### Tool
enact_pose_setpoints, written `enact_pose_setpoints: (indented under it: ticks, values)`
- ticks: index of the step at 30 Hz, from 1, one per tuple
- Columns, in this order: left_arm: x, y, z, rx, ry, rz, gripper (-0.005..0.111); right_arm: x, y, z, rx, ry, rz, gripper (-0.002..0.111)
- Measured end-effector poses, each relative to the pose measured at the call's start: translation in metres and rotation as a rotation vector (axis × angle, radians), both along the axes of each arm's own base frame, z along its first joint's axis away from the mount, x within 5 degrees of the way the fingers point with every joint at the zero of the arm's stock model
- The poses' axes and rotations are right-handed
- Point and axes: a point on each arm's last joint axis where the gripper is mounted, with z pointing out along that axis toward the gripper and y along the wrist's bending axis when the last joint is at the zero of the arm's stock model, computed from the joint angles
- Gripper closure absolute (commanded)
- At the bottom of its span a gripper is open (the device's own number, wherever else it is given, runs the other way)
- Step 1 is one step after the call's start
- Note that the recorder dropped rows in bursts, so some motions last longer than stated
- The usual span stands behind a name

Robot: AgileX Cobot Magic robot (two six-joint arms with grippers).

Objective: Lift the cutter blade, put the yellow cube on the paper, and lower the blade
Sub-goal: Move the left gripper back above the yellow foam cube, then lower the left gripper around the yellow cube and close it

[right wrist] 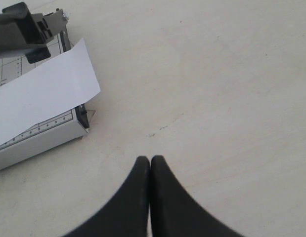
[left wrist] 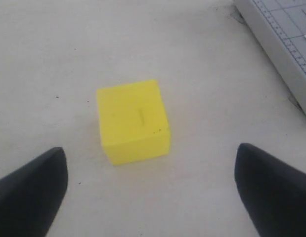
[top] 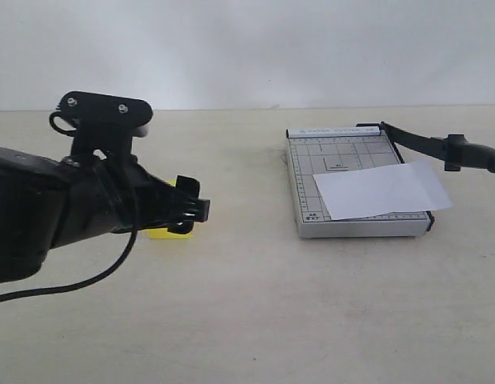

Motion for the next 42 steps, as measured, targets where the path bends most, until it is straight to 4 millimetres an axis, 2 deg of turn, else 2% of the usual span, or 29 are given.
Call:
enact_pose_setpoints:
  ticks: [5,12,27,33,37,42]
  values:
    - [0.014,-0.011,-0.006,0.005,0.009,0.002,0.020,0.000,0.000,0.000,0.000,0.000,0.000,0.109]
    - [0.031,-0.020,-0.001,0.014,-0.020,0.009,0.020,0.000,0.000,0.000,0.000,0.000,0.000,0.109]
    - [0.051,0.016,-0.005,0.026,-0.013,0.137,0.020,0.000,0.000,0.000,0.000,0.000,0.000,0.109]
    - [0.056,0.014,-0.023,-0.032,0.037,0.161,0.020,0.000,0.000,0.000,0.000,0.000,0.000,0.109]
    - [0.058,0.008,-0.048,-0.066,0.107,0.154,0.020,0.000,0.000,0.000,0.000,0.000,0.000,0.109]
    - [0.064,0.004,-0.045,-0.074,0.093,0.149,0.020,0.000,0.000,0.000,0.000,0.000,0.000,0.109]
